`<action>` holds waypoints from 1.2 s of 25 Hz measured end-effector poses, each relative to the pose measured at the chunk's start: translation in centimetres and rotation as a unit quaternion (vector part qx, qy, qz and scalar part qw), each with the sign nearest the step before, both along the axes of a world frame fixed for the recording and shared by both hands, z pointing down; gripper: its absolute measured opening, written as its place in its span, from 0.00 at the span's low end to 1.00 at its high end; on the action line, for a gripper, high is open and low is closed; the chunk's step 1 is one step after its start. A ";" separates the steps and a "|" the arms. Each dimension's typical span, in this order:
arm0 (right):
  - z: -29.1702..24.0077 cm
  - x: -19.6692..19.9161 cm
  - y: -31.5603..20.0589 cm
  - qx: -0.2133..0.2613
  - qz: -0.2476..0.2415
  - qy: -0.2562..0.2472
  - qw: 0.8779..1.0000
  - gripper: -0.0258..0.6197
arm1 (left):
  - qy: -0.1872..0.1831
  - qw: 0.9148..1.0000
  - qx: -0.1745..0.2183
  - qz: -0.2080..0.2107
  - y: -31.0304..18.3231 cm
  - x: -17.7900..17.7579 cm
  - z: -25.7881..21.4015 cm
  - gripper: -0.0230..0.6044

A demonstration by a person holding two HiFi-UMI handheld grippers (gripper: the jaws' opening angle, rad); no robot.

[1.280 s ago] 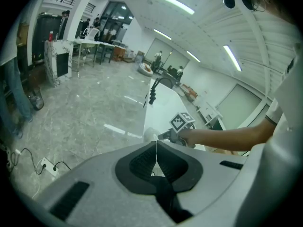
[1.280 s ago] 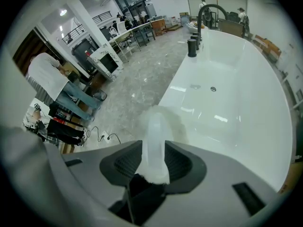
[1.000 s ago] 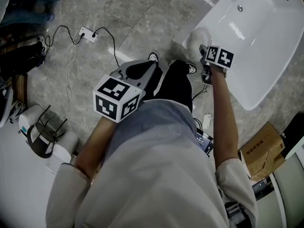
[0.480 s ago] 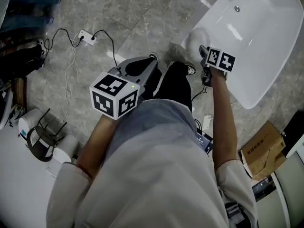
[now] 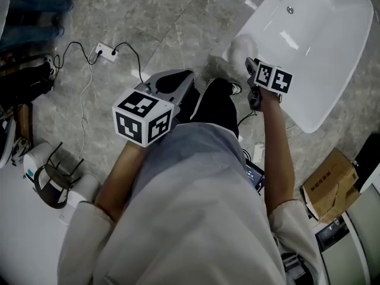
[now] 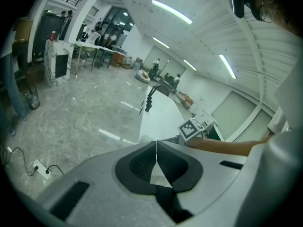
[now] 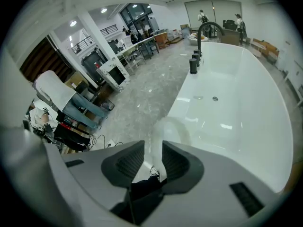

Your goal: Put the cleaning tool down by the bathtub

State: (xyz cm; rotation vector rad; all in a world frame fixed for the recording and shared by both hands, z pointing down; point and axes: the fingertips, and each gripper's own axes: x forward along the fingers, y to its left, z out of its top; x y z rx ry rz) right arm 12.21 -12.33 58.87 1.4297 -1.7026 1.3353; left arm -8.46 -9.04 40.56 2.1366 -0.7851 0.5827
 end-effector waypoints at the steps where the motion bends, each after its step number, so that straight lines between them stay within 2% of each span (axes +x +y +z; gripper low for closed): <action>1: -0.2 0.0 0.1 0.003 0.001 0.000 1.000 0.21 | 0.000 1.000 0.001 0.001 0.0 0.0 0.0 0.05; 15: -4.5 -1.0 0.7 0.040 0.009 -0.015 0.999 0.18 | 0.014 1.000 0.018 -0.002 -0.7 -0.3 -1.3 0.05; 30: -11.8 -2.5 2.7 0.101 0.023 -0.056 0.993 0.15 | 0.030 0.999 0.029 0.010 -1.0 0.2 -2.5 0.05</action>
